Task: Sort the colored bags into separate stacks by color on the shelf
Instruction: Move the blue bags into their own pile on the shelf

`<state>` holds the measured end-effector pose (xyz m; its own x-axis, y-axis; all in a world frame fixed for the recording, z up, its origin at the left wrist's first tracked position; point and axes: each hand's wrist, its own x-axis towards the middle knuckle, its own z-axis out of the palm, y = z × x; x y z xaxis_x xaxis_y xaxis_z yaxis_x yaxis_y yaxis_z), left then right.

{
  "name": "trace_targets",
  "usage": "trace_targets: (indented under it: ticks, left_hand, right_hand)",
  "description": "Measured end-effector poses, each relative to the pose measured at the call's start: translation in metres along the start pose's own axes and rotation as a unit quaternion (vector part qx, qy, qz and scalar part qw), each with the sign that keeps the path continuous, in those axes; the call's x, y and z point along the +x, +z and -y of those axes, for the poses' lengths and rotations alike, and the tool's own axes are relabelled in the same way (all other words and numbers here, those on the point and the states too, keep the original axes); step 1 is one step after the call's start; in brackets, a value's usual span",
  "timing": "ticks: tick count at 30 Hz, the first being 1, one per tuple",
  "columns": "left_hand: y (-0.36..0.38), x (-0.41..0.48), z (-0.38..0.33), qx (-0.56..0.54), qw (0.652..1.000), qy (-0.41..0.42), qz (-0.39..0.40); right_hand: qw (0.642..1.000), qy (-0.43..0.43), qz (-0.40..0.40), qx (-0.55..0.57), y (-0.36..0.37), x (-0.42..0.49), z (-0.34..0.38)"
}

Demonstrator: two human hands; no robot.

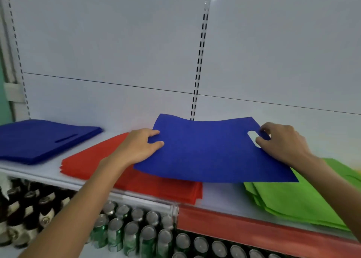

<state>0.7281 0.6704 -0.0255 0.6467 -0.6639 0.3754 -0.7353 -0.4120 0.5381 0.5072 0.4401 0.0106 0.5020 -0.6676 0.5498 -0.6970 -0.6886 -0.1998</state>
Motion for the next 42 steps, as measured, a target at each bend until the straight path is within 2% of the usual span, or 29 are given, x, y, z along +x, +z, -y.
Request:
trace_targets:
  ticks: [6, 10, 18, 25, 34, 42]
  left_hand:
    - [-0.039, 0.009, 0.077, -0.027, 0.999, -0.019, -0.009]
    - [-0.072, 0.015, 0.141, -0.013, 1.0, -0.018, 0.012]
    - [-0.173, 0.026, 0.274, 0.007, 0.998, -0.04, 0.046]
    - [-0.222, 0.025, 0.371, 0.045, 0.996, -0.077, 0.014]
    - [-0.26, 0.029, 0.444, 0.168, 0.976, -0.114, 0.083]
    - [-0.27, 0.035, 0.465, 0.147, 0.974, -0.1, 0.137]
  right_hand:
    - [1.0, -0.01, 0.008, -0.014, 0.024, 0.004, 0.082]
    - [1.0, -0.012, 0.004, 0.0, 0.042, -0.002, 0.154]
    - [1.0, -0.007, 0.018, 0.003, 0.094, -0.029, 0.312]
    - [0.999, -0.041, 0.024, 0.023, 0.116, -0.033, 0.423]
    - [0.995, -0.053, 0.088, 0.006, 0.156, -0.04, 0.501]
    - [0.991, -0.04, 0.128, -0.028, 0.169, -0.051, 0.515]
